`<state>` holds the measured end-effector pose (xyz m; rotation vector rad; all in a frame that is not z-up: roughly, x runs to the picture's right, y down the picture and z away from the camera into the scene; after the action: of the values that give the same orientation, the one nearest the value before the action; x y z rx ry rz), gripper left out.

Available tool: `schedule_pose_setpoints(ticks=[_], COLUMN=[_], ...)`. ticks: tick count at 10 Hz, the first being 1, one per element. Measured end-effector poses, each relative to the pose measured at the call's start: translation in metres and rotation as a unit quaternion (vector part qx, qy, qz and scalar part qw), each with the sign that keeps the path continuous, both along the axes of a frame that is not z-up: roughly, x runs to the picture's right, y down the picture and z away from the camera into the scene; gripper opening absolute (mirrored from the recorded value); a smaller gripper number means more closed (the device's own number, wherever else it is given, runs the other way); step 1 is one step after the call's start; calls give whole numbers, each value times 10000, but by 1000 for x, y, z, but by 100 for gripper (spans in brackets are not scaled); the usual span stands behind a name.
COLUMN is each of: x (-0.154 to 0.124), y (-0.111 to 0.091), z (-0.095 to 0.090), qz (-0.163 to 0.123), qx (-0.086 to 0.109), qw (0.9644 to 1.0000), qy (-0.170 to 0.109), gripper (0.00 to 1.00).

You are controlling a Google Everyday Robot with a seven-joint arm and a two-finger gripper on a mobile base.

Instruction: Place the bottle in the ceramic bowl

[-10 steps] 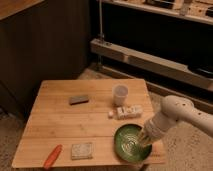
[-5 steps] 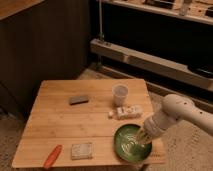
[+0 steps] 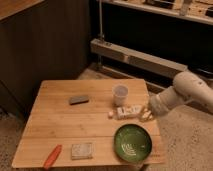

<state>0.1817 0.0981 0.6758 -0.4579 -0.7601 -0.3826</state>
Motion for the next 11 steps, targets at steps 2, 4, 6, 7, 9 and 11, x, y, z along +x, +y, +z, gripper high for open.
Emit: schedule_pose_setpoints(ticks=[2,4,6,7,9,11], x=[20,34,46,48,49,48], y=[-30,-35,-26,-17,-5,-6], z=[10,22,48,68,97,117], qz=[267,583,972,1182,1639,1881], qx=[79,211,353,438,684,747], qw=[9996,9981,9946,9918,9840,9793], qy=[34,-3,-123,-190,-175,-9], gripper=[80,80,80,80,80,80])
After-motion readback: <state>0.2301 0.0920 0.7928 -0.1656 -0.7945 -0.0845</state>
